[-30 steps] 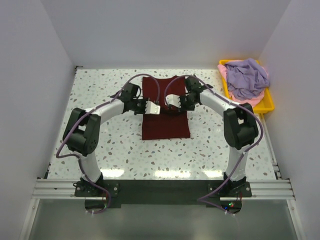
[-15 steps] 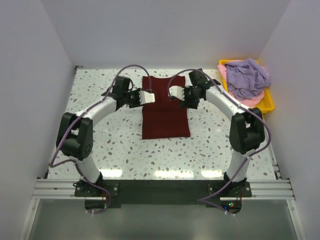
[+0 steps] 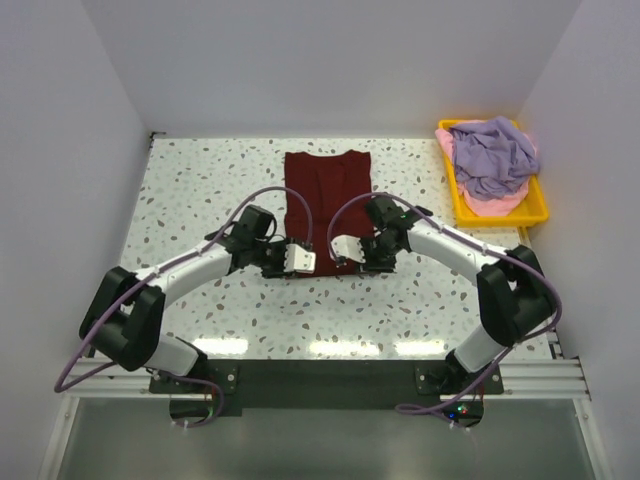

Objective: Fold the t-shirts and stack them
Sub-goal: Fold the tshirt

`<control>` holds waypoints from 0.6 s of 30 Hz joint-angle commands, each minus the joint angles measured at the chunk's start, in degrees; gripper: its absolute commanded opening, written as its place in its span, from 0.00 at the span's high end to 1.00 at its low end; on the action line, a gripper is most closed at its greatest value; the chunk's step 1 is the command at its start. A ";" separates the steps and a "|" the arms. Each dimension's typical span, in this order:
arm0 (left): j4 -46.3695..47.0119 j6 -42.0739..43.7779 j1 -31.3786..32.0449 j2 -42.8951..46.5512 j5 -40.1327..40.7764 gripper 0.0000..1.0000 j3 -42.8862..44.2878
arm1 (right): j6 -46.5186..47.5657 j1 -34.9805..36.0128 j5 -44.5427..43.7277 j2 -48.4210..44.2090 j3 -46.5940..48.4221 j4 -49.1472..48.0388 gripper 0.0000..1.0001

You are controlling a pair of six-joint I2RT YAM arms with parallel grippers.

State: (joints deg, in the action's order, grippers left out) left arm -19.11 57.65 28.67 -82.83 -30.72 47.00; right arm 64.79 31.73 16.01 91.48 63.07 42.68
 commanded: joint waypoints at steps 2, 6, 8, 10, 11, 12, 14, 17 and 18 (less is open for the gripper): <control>1.27 -2.45 0.60 -0.49 0.40 0.53 -0.60 | -1.87 0.00 -0.36 1.94 -0.75 -4.70 0.62; 0.48 -2.54 0.69 -2.69 -0.65 0.53 -0.51 | -1.87 0.18 -0.72 3.52 -3.12 -6.63 0.62; 0.83 -2.45 0.86 -3.48 -1.45 0.52 -0.86 | -1.87 0.18 -1.42 4.31 -4.26 -8.04 0.62; 0.66 -2.37 1.04 -4.53 -1.10 0.52 -0.77 | -1.78 0.18 -2.12 5.02 -4.79 -9.01 0.62; 0.57 -2.28 0.95 -5.75 -0.92 0.52 -0.51 | -1.60 0.18 -2.21 5.20 -5.23 -9.10 0.62; 0.57 -2.45 0.95 -6.29 -0.14 0.52 -0.42 | -1.51 0.18 -2.30 5.72 -5.58 -9.36 0.63; 0.92 -2.28 1.04 -7.69 0.31 0.52 -0.51 | -1.51 0.18 -2.91 6.08 -6.55 -10.77 0.63; 1.45 -2.45 0.95 -9.36 1.19 0.52 -0.60 | -1.43 0.18 -3.79 6.78 -7.34 -12.09 0.66; 1.36 -2.37 1.04 -9.72 1.54 0.54 -0.51 | -1.43 0.18 -3.88 6.95 -7.26 -12.09 0.68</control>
State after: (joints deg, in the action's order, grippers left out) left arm -18.83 56.05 29.41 -91.57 -29.63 46.04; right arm 63.42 31.83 13.47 97.23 57.30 33.61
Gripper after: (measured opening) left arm 0.468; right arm 0.339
